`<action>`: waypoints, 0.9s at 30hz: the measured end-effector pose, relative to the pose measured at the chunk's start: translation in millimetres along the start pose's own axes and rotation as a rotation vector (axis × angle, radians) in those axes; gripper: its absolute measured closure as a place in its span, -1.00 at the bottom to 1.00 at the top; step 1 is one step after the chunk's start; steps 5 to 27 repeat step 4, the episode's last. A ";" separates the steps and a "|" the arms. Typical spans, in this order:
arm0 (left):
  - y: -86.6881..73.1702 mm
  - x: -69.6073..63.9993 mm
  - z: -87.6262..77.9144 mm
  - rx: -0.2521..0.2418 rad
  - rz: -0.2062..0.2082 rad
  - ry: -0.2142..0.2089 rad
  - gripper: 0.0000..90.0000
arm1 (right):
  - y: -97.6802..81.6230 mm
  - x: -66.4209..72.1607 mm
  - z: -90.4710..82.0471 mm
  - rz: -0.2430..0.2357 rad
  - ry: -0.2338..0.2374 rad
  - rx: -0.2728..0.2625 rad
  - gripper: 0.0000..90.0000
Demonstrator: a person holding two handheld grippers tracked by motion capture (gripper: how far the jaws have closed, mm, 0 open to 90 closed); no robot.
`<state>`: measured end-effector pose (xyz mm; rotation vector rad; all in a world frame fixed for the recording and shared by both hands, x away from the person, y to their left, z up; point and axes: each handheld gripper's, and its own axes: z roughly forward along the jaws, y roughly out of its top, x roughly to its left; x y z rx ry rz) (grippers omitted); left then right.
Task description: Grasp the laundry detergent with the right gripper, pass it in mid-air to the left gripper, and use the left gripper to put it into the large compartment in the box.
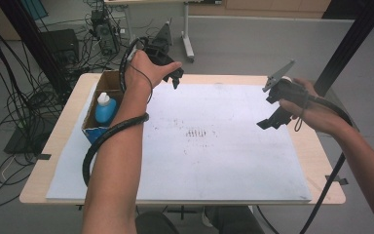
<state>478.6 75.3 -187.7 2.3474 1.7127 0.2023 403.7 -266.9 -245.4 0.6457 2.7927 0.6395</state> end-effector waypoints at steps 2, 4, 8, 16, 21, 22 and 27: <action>-0.5 -0.3 0.0 -0.002 0.000 -0.003 -0.80 | 0.4 0.4 0.7 0.001 0.000 0.000 -0.99; -0.7 -0.6 0.2 -0.004 0.000 -0.004 -0.80 | 0.7 0.7 1.6 0.000 0.002 -0.002 -0.99; -0.7 -0.6 0.2 -0.004 0.000 -0.004 -0.80 | 0.7 0.7 1.6 0.000 0.002 -0.002 -0.99; -0.7 -0.6 0.2 -0.004 0.000 -0.004 -0.80 | 0.7 0.7 1.6 0.000 0.002 -0.002 -0.99; -0.7 -0.6 0.2 -0.004 0.000 -0.004 -0.80 | 0.7 0.7 1.6 0.000 0.002 -0.002 -0.99; -0.7 -0.6 0.2 -0.004 0.000 -0.004 -0.80 | 0.7 0.7 1.6 0.000 0.002 -0.002 -0.99; -0.7 -0.6 0.2 -0.004 0.000 -0.004 -0.80 | 0.7 0.7 1.6 0.000 0.002 -0.002 -0.99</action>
